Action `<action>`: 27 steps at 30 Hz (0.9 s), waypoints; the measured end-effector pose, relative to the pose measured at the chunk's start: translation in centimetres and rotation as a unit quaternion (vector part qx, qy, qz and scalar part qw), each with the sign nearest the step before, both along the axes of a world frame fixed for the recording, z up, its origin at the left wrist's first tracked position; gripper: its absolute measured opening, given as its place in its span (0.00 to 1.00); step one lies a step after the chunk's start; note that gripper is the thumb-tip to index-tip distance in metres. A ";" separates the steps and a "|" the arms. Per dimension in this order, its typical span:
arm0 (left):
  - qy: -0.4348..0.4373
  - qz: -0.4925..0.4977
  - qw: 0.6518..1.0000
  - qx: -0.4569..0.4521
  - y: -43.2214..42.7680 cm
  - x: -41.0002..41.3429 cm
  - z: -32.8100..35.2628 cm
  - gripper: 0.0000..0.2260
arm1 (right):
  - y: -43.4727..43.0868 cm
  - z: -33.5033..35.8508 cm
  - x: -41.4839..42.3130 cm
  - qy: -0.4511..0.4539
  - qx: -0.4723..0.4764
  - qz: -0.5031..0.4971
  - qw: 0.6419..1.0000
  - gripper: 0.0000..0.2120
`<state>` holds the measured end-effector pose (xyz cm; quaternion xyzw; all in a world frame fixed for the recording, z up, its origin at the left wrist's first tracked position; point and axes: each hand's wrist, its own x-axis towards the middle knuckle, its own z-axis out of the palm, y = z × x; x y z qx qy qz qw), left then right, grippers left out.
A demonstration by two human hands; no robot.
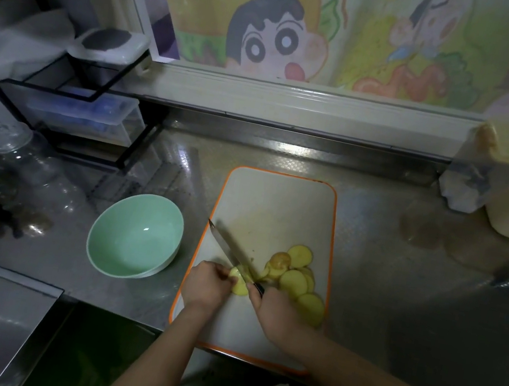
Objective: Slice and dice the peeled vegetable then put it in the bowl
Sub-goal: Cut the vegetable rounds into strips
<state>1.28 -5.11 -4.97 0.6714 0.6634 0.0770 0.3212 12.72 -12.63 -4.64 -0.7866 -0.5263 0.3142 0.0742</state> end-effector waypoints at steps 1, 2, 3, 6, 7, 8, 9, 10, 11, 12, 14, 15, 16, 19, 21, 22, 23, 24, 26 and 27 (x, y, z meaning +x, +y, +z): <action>0.000 0.001 1.000 -0.001 0.0 0.0 0.0 0.09 | -0.1 0.0 0.3 0.031 -0.013 -0.005 0.999 0.22; 0.000 0.002 1.000 -0.002 0.0 0.0 0.0 0.09 | -0.2 0.1 0.5 0.077 -0.019 -0.016 0.997 0.24; -0.001 0.002 1.000 -0.003 0.0 0.0 0.1 0.09 | -0.3 0.2 0.8 0.120 -0.020 -0.035 0.992 0.26; -0.002 0.002 1.000 -0.004 0.0 0.0 0.0 0.08 | -0.2 0.4 1.1 0.140 -0.006 -0.056 0.988 0.30; -0.001 0.003 1.000 -0.005 -0.1 0.0 -0.1 0.08 | -0.2 0.3 1.1 0.139 -0.006 -0.054 0.989 0.32; -0.001 0.005 1.000 -0.006 -0.1 0.0 -0.1 0.07 | -0.2 0.2 1.1 0.137 -0.007 -0.053 0.989 0.31; -0.001 0.006 1.000 -0.006 -0.1 0.0 -0.1 0.07 | -0.3 0.1 1.2 0.128 -0.011 -0.044 0.991 0.27; -0.001 0.006 1.000 -0.006 -0.1 0.0 -0.2 0.07 | -0.3 0.1 1.1 0.123 -0.011 -0.042 0.992 0.23; -0.002 0.005 1.000 -0.006 -0.1 0.0 -0.2 0.07 | -0.3 0.2 1.0 0.117 -0.010 -0.043 0.992 0.20; -0.003 0.004 1.000 -0.005 -0.1 -0.1 -0.3 0.07 | -0.4 0.2 0.9 0.108 -0.007 -0.044 0.993 0.19; -0.004 0.003 1.000 -0.003 -0.1 -0.1 -0.3 0.07 | -0.2 0.5 1.1 0.130 -0.010 -0.060 0.990 0.20; -0.004 0.003 1.000 -0.003 -0.1 -0.1 -0.3 0.07 | -0.1 0.7 1.2 0.139 -0.013 -0.060 0.988 0.20; -0.007 0.003 1.000 -0.002 -0.2 -0.1 -0.3 0.07 | 0.1 0.9 1.2 0.147 -0.013 -0.060 0.987 0.19; -0.020 0.006 1.000 -0.007 -0.3 -0.1 -0.3 0.06 | 0.1 1.6 0.9 0.145 0.006 -0.064 0.987 0.22; -0.028 0.005 1.000 -0.010 -0.4 -0.2 -0.4 0.06 | 0.0 1.7 0.5 0.136 0.020 -0.082 0.987 0.23; -0.034 0.007 0.999 -0.012 -0.4 -0.3 -0.5 0.05 | -0.1 1.7 0.4 0.136 0.027 -0.090 0.986 0.23; -0.039 0.010 0.999 -0.015 -0.4 -0.3 -0.5 0.05 | -0.2 1.8 0.3 0.139 0.033 -0.091 0.986 0.23; -0.042 0.011 0.999 -0.017 -0.4 -0.4 -0.6 0.05 | -0.3 1.9 0.3 0.144 0.038 -0.092 0.985 0.24; -0.047 0.006 0.999 -0.019 -0.4 -0.5 -0.9 0.05 | -0.5 2.2 0.4 0.143 0.042 -0.088 0.985 0.23; -0.050 0.006 0.999 -0.019 -0.5 -0.5 -1.0 0.06 | -0.6 2.2 0.4 0.145 0.045 -0.088 0.984 0.23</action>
